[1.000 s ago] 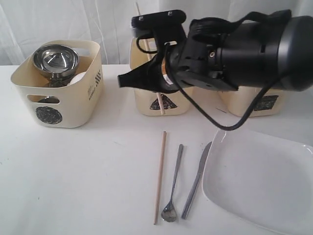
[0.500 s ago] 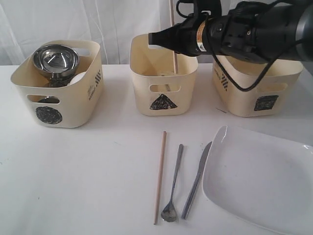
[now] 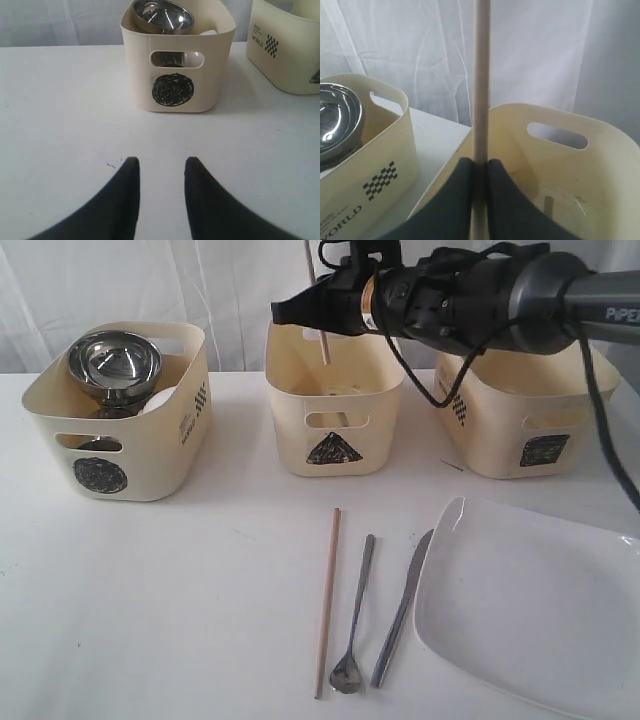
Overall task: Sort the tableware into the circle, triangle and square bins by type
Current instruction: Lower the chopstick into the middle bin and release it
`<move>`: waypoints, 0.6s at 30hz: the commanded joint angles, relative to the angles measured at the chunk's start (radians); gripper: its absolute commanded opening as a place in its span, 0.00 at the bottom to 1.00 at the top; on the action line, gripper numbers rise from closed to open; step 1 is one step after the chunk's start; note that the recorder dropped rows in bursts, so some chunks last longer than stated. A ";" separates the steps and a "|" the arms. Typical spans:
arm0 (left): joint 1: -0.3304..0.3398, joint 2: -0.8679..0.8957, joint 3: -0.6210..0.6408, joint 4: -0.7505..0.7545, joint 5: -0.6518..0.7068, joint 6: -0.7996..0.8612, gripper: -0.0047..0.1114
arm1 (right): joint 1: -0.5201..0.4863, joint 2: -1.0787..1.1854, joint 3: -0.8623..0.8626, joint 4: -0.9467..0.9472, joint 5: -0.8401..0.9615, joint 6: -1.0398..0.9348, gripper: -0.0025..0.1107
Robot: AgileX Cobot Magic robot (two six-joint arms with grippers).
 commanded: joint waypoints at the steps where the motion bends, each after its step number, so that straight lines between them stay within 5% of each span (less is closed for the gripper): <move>1: -0.003 -0.005 0.005 -0.001 0.004 -0.001 0.35 | -0.013 0.066 -0.058 -0.008 0.014 -0.023 0.02; 18: -0.003 -0.005 0.005 0.001 0.004 0.001 0.35 | -0.063 0.227 -0.221 0.001 0.017 -0.021 0.02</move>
